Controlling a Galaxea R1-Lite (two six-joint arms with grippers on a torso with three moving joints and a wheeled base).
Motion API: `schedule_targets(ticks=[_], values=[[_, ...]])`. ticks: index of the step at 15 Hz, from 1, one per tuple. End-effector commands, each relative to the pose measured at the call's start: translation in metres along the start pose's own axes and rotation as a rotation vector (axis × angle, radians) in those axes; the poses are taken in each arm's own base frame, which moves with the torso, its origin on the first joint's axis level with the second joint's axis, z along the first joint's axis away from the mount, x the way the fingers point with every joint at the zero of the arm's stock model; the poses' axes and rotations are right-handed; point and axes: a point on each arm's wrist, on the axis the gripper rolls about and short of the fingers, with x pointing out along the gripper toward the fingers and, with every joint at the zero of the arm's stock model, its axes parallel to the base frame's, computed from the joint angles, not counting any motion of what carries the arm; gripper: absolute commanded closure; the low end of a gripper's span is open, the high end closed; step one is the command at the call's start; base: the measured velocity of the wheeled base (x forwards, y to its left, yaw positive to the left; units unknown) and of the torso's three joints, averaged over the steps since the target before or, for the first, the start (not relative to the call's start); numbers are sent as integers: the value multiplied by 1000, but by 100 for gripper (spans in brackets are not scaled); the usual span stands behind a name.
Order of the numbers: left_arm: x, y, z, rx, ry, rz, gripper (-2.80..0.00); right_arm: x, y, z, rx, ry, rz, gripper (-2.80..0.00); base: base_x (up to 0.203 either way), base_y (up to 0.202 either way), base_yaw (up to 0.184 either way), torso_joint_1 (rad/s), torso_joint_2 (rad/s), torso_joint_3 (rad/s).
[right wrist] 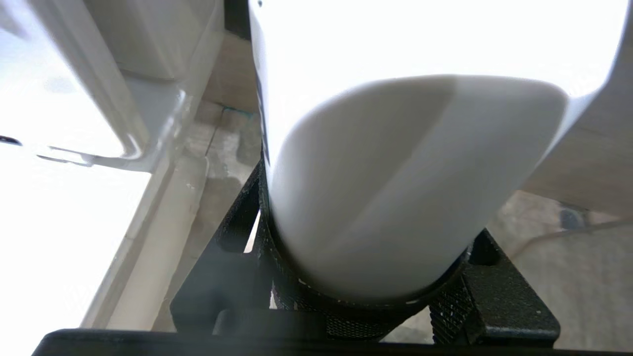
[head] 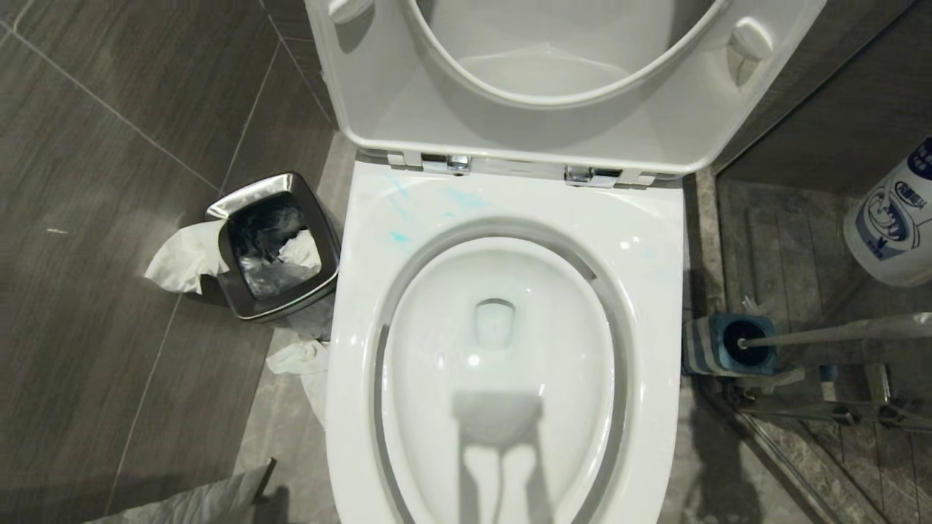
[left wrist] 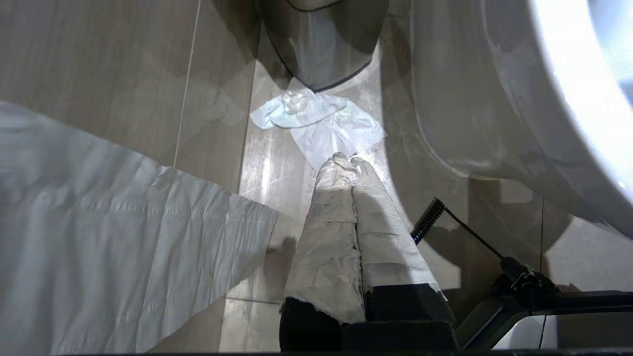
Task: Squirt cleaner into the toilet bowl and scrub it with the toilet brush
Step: Pour in the cleaning agent
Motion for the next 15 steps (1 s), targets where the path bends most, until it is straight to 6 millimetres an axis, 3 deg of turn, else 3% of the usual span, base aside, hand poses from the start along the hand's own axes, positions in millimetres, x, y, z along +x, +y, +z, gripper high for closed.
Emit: schedule_targets(ticks=[1, 15], values=[[0, 0, 0, -1, 2, 0, 0, -9, 0, 5, 0, -10, 1, 0, 0, 0, 0, 2, 5, 203], [0, 0, 0, -1, 2, 4, 0, -15, 2, -1, -1, 69, 32, 0, 0, 0, 0, 1, 2, 180]])
